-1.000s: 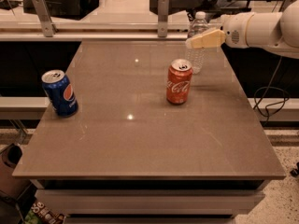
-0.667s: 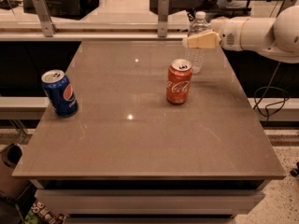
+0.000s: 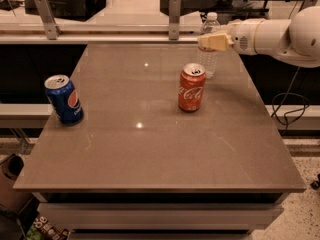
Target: Move water bottle near pepsi can
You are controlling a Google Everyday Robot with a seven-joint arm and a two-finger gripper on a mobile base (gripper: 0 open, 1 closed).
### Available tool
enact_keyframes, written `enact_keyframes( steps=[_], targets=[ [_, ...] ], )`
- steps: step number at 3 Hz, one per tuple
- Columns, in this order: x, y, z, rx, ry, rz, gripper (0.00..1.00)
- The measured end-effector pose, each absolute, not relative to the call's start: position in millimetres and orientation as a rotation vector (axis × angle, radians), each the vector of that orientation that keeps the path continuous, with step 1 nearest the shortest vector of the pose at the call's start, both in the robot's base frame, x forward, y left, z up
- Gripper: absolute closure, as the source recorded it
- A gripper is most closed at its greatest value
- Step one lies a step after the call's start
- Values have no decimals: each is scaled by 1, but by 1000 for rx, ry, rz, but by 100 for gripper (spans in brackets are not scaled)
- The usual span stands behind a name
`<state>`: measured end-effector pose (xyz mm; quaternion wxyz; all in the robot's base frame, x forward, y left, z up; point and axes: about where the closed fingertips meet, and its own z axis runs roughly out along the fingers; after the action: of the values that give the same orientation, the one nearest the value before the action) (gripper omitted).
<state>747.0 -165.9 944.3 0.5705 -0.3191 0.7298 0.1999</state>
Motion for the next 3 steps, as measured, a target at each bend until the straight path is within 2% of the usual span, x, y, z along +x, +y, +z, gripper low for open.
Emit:
enact_keyframes(
  steps=[1, 2, 3],
  targets=[
    [748, -163, 943, -752, 1713, 473, 87],
    [748, -160, 942, -755, 1712, 478, 100],
    [749, -158, 950, -766, 1709, 488, 100]
  ],
)
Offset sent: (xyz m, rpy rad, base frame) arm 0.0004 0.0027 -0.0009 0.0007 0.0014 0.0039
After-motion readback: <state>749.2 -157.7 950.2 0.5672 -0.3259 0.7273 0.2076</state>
